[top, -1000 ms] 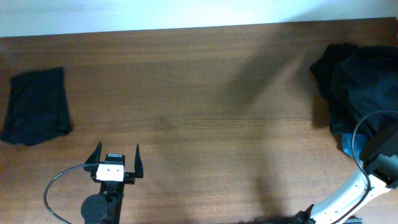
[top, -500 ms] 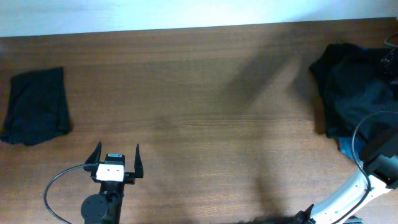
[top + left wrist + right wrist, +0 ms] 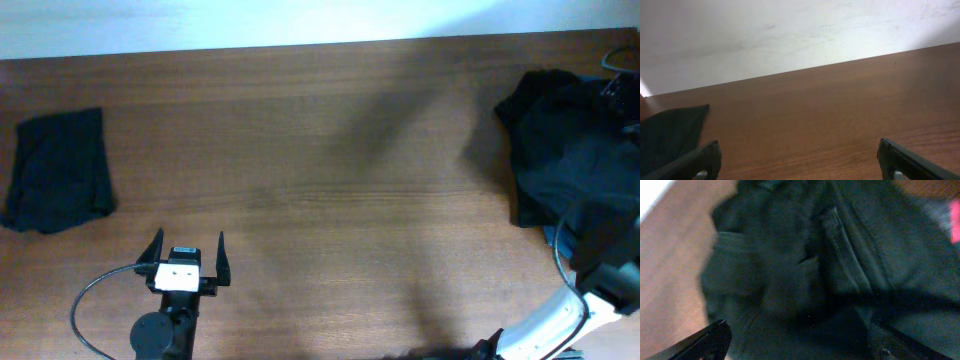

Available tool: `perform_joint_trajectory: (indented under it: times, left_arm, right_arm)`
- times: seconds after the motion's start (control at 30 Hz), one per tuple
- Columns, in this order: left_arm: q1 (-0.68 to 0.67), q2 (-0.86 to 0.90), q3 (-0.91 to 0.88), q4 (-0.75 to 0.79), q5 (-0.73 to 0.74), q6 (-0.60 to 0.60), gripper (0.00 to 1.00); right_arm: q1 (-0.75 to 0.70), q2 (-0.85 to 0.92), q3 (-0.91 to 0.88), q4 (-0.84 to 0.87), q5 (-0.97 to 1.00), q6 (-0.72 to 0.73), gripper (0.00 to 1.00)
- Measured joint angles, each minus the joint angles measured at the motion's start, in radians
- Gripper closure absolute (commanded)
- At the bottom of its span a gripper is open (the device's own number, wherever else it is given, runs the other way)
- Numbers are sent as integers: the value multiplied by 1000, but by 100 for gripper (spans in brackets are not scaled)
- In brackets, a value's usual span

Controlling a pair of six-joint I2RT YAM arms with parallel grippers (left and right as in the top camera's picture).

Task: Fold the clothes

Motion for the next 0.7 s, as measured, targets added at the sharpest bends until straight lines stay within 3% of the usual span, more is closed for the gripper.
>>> perform_joint_trajectory:
  times: [0.2, 0.7]
  left_arm:
    - [0, 0, 0, 0, 0, 0, 0]
    - [0, 0, 0, 0, 0, 0, 1]
  right_arm:
    - [0, -90, 13, 3, 0, -24, 5]
    - [-22, -86, 13, 12, 156, -141, 1]
